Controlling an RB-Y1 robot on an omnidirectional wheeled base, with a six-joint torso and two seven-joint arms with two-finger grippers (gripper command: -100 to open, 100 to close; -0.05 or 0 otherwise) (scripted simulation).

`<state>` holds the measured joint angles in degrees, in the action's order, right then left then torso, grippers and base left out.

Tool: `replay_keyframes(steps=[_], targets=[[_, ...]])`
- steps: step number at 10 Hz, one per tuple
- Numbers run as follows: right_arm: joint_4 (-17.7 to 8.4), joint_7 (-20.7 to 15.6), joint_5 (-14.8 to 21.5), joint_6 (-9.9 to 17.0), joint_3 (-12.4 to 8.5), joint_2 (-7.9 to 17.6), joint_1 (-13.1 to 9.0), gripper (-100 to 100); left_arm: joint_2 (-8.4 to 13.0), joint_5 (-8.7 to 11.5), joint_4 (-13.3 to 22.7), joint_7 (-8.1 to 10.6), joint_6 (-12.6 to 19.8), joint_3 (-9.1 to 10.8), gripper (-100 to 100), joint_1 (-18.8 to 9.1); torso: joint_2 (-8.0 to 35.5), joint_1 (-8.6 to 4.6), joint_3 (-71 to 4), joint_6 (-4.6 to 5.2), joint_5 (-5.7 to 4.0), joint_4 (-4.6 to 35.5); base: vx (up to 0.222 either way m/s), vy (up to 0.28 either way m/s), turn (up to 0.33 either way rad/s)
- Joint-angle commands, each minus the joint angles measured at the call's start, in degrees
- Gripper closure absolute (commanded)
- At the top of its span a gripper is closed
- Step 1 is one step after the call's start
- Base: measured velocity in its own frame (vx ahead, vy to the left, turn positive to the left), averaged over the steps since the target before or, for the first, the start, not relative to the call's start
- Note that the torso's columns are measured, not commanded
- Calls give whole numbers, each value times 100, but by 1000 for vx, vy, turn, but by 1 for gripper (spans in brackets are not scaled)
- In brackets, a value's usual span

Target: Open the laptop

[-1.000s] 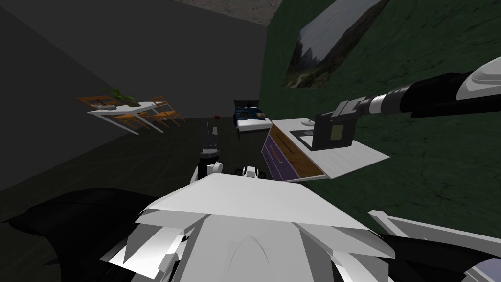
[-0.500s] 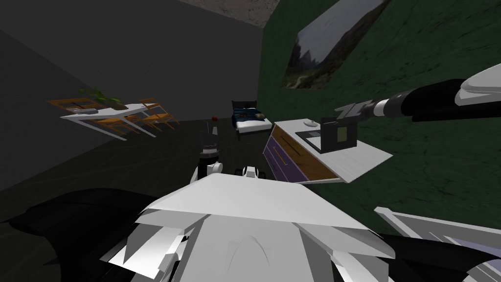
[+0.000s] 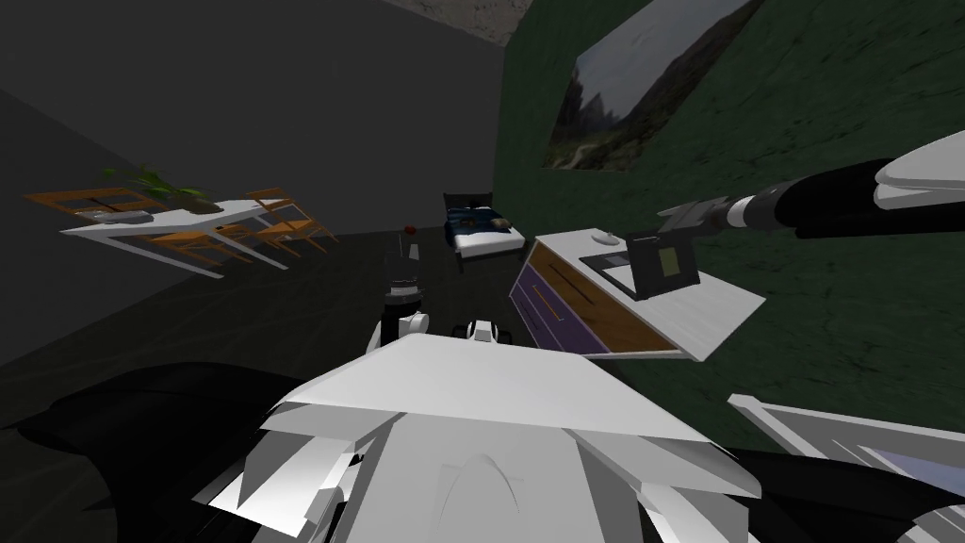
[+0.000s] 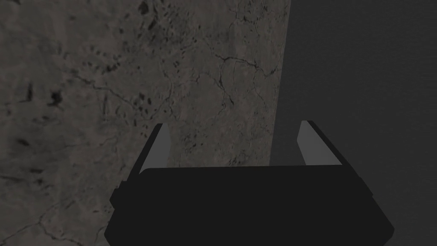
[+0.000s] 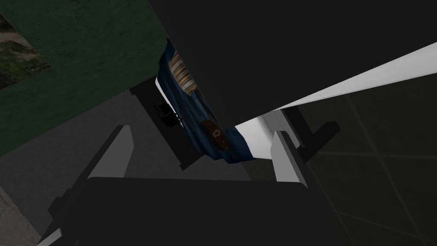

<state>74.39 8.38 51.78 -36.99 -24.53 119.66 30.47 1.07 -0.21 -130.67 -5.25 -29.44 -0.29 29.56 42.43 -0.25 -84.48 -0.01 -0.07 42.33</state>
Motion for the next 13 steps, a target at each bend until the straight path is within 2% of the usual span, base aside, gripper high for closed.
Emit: replay_keyframes(steps=[1,3,7,8,9,11,12,13], targets=[[-200,85,284,135,172,-3,15,-100,0,0,0,0,0,0,0,1,-8,9,-3,4,0,-1,66,165,-133],[-370,106,429,259,277,34,84,-100,-1,0,0,0,0,-1,0,1,-20,54,-13,-3,19,-6,49,189,-110],[-401,52,362,264,247,55,135,-100,1,0,0,0,0,1,0,0,-7,-14,-4,3,-7,-2,23,58,-3],[-401,51,361,264,246,56,136,100,1,0,0,0,0,1,0,0,-6,0,-3,3,-3,-2,0,0,0],[-360,136,435,121,264,262,224,100,1,0,0,0,0,1,0,0,-9,17,-4,2,4,-2,43,11,-63],[-329,199,490,13,278,417,290,100,1,0,0,0,0,1,0,1,-33,35,-21,-1,11,-11,82,20,-46],[-380,290,429,-116,179,556,182,-100,1,0,0,0,0,1,0,1,-33,34,-21,-2,10,-11,42,-20,-83],[-393,326,418,-178,147,620,151,-100,1,0,0,0,0,1,0,1,-10,16,-8,2,6,-3,4,-54,-82]])
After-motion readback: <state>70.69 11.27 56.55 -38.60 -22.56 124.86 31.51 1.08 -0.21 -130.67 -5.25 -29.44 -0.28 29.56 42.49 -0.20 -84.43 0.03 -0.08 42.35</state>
